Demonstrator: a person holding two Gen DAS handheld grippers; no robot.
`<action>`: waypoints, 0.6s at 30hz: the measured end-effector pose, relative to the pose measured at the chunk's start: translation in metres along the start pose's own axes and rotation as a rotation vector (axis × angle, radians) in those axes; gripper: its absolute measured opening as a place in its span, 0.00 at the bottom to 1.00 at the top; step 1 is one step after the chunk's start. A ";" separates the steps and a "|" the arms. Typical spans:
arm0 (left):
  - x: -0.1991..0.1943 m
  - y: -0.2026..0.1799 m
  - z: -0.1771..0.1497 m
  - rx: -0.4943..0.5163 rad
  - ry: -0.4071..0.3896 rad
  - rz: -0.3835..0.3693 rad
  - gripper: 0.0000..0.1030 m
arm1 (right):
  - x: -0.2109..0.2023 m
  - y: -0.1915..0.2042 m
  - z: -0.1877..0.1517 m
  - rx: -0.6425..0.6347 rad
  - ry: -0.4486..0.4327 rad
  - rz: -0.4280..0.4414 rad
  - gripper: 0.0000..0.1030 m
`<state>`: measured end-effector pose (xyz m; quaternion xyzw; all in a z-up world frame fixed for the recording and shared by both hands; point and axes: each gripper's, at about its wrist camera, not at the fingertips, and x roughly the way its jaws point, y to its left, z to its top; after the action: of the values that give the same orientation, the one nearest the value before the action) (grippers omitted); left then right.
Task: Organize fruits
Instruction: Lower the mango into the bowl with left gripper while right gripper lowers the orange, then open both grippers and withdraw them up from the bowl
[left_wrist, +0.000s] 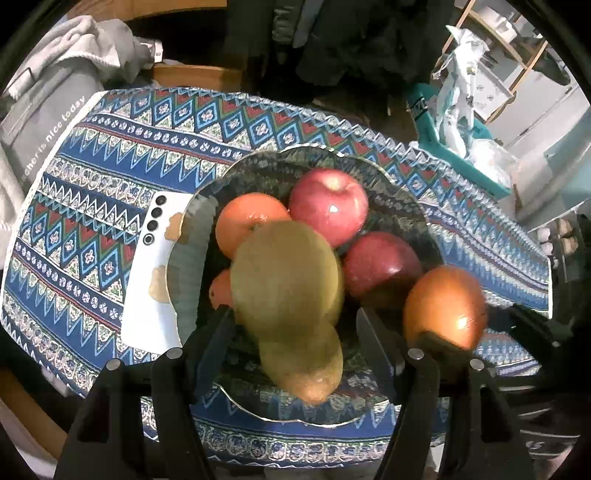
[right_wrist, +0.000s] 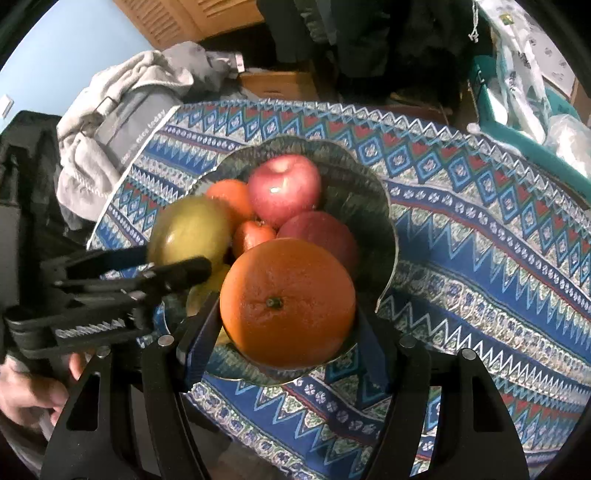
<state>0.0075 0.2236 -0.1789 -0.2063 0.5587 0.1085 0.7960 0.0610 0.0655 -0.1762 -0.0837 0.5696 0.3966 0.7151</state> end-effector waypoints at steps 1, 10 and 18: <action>-0.001 0.000 0.000 0.000 -0.003 -0.004 0.69 | 0.001 0.000 0.000 -0.001 0.005 0.000 0.68; -0.021 -0.006 0.001 0.007 -0.035 -0.021 0.73 | 0.000 0.003 -0.002 0.000 -0.009 0.022 0.69; -0.044 -0.005 -0.001 -0.010 -0.079 -0.045 0.74 | -0.038 0.006 0.008 -0.028 -0.089 -0.060 0.69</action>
<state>-0.0069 0.2208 -0.1371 -0.2183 0.5214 0.1014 0.8186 0.0619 0.0565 -0.1383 -0.0932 0.5289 0.3861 0.7500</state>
